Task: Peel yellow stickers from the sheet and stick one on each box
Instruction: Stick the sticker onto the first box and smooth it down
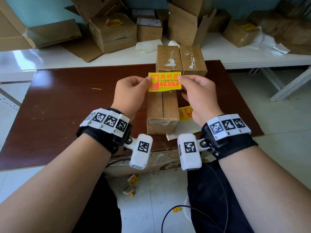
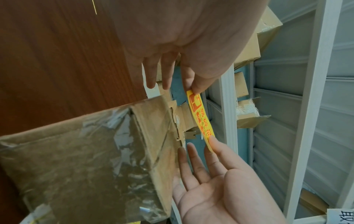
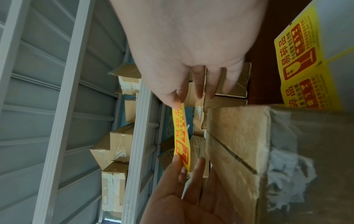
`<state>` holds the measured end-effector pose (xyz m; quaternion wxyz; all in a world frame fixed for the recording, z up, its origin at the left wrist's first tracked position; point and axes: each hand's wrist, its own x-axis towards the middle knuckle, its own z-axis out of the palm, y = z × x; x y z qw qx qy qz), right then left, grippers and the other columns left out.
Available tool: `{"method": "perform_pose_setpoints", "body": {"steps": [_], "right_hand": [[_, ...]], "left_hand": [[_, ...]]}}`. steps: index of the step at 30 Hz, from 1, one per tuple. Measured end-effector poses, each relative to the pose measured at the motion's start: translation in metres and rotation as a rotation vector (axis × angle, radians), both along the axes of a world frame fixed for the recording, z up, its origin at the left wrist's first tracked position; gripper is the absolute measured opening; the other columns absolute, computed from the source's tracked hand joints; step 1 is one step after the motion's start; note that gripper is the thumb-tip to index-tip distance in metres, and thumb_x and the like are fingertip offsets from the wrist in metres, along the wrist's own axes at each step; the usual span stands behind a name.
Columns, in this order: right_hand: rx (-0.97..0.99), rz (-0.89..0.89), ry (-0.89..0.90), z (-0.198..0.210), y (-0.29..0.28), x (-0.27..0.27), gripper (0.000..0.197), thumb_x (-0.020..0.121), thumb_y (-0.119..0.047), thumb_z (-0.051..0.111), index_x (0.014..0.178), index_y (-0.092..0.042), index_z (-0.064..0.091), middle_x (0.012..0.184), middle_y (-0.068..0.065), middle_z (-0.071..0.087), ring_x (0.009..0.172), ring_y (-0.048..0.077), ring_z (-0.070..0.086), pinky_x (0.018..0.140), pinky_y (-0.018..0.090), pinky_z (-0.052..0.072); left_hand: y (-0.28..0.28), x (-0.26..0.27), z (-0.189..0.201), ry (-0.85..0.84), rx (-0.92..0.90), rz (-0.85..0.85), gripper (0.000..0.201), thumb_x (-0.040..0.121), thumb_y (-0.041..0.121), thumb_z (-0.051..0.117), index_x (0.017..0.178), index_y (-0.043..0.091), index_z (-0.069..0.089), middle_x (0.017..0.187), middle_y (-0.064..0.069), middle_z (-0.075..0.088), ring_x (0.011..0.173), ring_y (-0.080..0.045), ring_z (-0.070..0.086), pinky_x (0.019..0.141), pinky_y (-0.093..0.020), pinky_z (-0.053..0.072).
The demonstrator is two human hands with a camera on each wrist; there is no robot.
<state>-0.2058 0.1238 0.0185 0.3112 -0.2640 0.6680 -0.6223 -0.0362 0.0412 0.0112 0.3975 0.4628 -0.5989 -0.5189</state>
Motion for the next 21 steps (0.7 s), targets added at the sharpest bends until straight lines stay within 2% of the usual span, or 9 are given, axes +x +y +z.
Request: {"method": "perform_pose_setpoints", "body": {"steps": [3,5,7,9,14,21], "right_hand": [[0.011,0.006,-0.044,-0.001,-0.002,0.001,0.007,0.099,-0.025,0.082,0.092,-0.023,0.084,0.103,0.001,0.085,0.111,0.020,0.077,0.111,0.053,0.059],[0.028,0.017,-0.081,-0.001,-0.002,0.002,0.006,0.100,-0.025,0.081,0.096,-0.022,0.082,0.111,0.009,0.084,0.116,0.027,0.077,0.109,0.055,0.060],[0.044,0.034,-0.146,-0.001,-0.001,0.002,0.005,0.102,-0.023,0.079,0.098,-0.021,0.080,0.118,0.014,0.082,0.119,0.028,0.076,0.107,0.055,0.061],[0.052,0.059,-0.204,0.000,-0.001,0.002,0.005,0.103,-0.020,0.078,0.099,-0.018,0.077,0.122,0.013,0.081,0.122,0.027,0.075,0.108,0.055,0.060],[0.055,0.086,-0.266,-0.002,-0.004,0.001,0.005,0.103,-0.017,0.077,0.099,-0.017,0.075,0.122,0.010,0.081,0.123,0.025,0.075,0.106,0.052,0.061],[0.061,0.051,-0.225,-0.012,-0.013,0.006,0.006,0.100,-0.023,0.081,0.101,-0.018,0.079,0.120,0.014,0.081,0.123,0.030,0.074,0.110,0.058,0.059]], "left_hand": [[-0.002,-0.001,0.000,0.030,0.028,-0.009,0.038,0.102,0.030,0.072,0.066,0.020,0.061,0.065,-0.001,0.049,0.051,-0.010,0.039,0.052,-0.018,0.039],[-0.003,-0.001,-0.001,0.055,0.073,-0.016,0.036,0.100,0.032,0.073,0.068,0.021,0.062,0.073,-0.008,0.052,0.063,-0.019,0.045,0.062,-0.026,0.044],[-0.003,-0.002,-0.001,0.089,0.127,-0.019,0.033,0.097,0.034,0.074,0.068,0.023,0.064,0.079,-0.011,0.054,0.071,-0.025,0.048,0.067,-0.039,0.047],[-0.004,-0.002,-0.002,0.097,0.156,-0.010,0.031,0.094,0.035,0.074,0.066,0.024,0.066,0.080,-0.012,0.057,0.074,-0.027,0.052,0.069,-0.044,0.048],[-0.008,0.001,-0.002,0.109,0.184,-0.023,0.026,0.089,0.039,0.074,0.070,0.023,0.067,0.083,-0.013,0.057,0.077,-0.028,0.054,0.070,-0.047,0.050],[-0.008,0.003,-0.006,0.091,0.170,0.004,0.026,0.089,0.039,0.073,0.068,0.025,0.066,0.084,-0.013,0.061,0.076,-0.029,0.056,0.070,-0.046,0.051]]}}
